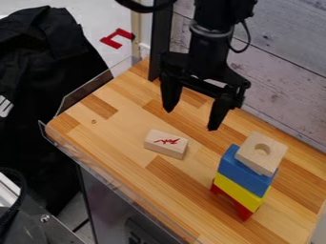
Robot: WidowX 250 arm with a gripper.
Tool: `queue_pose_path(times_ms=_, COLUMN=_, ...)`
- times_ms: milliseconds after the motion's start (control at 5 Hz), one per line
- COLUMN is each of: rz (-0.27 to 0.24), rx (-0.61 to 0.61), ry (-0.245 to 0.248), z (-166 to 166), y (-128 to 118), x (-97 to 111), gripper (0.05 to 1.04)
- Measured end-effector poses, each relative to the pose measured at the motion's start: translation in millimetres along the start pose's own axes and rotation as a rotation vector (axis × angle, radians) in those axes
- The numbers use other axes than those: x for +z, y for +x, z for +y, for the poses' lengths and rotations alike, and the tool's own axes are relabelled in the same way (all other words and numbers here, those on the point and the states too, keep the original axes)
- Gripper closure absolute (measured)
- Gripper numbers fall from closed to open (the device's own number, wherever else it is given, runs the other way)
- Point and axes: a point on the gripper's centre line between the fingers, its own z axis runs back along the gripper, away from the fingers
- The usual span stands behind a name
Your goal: Remove the square with hole and put it on top of the rectangle
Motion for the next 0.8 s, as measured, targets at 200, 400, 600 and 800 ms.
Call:
queue_pose_path(times_ms=200, rz=0.028, rx=0.001, ry=0.007, z=1, y=-4, x=-6, gripper=0.086)
queue_pose_path(times_ms=400, rz=0.011, rx=-0.009, ry=-0.004, z=-1, y=-6, x=2, gripper=0.086)
queue_pose_path(times_ms=600, rz=-0.008, rx=-0.038, ry=-0.022, z=-9, y=-11, x=14, gripper=0.086)
queue_pose_path(times_ms=800, rz=-0.035, rx=-0.056, ry=-0.031, z=-17, y=-13, x=23, gripper=0.086)
